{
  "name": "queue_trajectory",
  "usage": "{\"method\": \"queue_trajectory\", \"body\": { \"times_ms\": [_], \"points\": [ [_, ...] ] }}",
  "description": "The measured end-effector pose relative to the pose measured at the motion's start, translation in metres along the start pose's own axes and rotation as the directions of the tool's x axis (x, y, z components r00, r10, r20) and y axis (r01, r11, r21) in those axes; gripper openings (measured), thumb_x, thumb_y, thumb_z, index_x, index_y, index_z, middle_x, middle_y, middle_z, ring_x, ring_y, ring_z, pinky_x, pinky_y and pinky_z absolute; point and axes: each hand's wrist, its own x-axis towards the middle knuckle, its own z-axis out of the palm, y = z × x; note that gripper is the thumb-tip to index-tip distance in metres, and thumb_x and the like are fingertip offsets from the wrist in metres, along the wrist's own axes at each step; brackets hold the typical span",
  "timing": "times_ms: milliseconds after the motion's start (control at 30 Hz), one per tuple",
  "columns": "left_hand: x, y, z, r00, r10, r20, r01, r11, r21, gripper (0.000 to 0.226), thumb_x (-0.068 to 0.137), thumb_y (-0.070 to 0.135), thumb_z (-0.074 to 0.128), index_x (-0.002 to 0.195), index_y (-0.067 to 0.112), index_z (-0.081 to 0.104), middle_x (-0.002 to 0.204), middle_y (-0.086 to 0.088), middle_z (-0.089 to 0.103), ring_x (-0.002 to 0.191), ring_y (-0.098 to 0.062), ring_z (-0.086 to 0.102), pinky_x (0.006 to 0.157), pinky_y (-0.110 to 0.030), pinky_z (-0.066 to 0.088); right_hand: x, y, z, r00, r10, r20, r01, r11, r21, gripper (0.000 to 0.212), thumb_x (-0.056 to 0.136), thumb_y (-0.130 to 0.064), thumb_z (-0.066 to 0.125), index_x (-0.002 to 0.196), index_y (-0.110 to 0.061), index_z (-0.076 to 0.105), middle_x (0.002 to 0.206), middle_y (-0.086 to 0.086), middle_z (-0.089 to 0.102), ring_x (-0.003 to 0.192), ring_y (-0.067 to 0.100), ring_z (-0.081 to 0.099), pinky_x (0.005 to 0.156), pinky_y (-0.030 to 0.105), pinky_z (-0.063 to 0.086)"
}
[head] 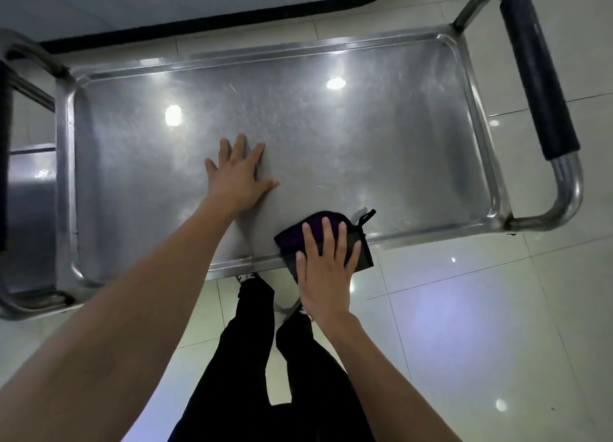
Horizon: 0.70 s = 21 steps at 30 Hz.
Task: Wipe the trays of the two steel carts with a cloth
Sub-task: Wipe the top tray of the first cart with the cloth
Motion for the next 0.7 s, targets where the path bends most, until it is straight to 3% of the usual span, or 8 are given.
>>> {"method": "queue_trajectory", "body": {
  "times_ms": [167,267,333,433,600,700],
  "points": [
    [-0.002,-0.016,-0.002,0.999,0.02,-0.045,-0.02,1.0,0.012,0.084,0.095,0.065,0.042,0.158,0.017,0.015,0.167,0.003,0.008,0.153,-0.025,0.007,0.116,-0.055,0.026,0.026,-0.016,0.0,1.0,-0.002,0.023,0.002,1.0,0.0,0.053,0.105,-0.042,0.028,0.157,-0.03,0.023,0.167,0.007,0.009,0.153,0.033,-0.005,0.12,0.061,-0.002],
    [-0.001,-0.031,-0.007,0.993,0.063,-0.104,-0.066,0.997,-0.026,0.066,0.098,0.055,0.046,0.151,0.017,0.036,0.161,-0.003,0.025,0.148,-0.026,0.023,0.112,-0.052,0.032,0.046,-0.027,0.0,1.0,0.016,0.013,-0.016,1.0,0.023,0.055,0.104,-0.042,0.029,0.157,-0.031,0.021,0.167,0.007,0.007,0.153,0.033,-0.009,0.119,0.062,-0.002],
    [0.0,-0.045,-0.011,0.988,0.069,-0.135,-0.075,0.996,-0.043,0.06,0.096,0.057,0.048,0.144,0.021,0.046,0.155,-0.004,0.033,0.146,-0.028,0.024,0.11,-0.054,0.033,0.062,-0.036,0.0,1.0,0.03,0.005,-0.03,0.998,0.051,0.059,0.099,-0.041,0.027,0.157,-0.032,0.02,0.167,0.005,0.005,0.152,0.03,-0.013,0.119,0.06,-0.006],
    [0.003,-0.072,-0.014,0.988,0.023,-0.154,-0.024,1.0,-0.007,0.057,0.095,0.061,0.046,0.142,0.031,0.045,0.158,-0.004,0.029,0.149,-0.028,0.014,0.112,-0.058,0.026,0.092,-0.052,-0.003,0.999,0.037,-0.013,-0.036,0.996,0.082,0.067,0.091,-0.037,0.028,0.157,-0.032,0.019,0.167,0.004,0.005,0.152,0.029,-0.014,0.119,0.059,-0.011],
    [0.007,-0.092,-0.012,0.996,0.02,-0.083,-0.021,1.0,-0.008,0.059,0.096,0.062,0.041,0.15,0.037,0.034,0.164,-0.003,0.017,0.152,-0.031,0.005,0.114,-0.065,0.018,0.163,-0.08,-0.011,0.998,0.064,-0.017,-0.061,0.99,0.131,0.058,0.098,-0.033,0.04,0.153,-0.032,0.024,0.166,0.003,0.005,0.152,0.028,-0.015,0.117,0.059,-0.01],
    [0.004,-0.087,-0.012,0.998,0.006,-0.056,-0.008,0.999,-0.047,0.059,0.098,0.06,0.042,0.152,0.038,0.033,0.167,-0.003,0.012,0.154,-0.031,0.0,0.113,-0.072,0.01,0.219,-0.103,-0.017,0.997,0.072,-0.018,-0.069,0.989,0.128,0.053,0.101,-0.035,0.037,0.152,-0.033,0.026,0.166,0.003,0.004,0.152,0.028,-0.016,0.117,0.06,-0.011]
  ]
}}
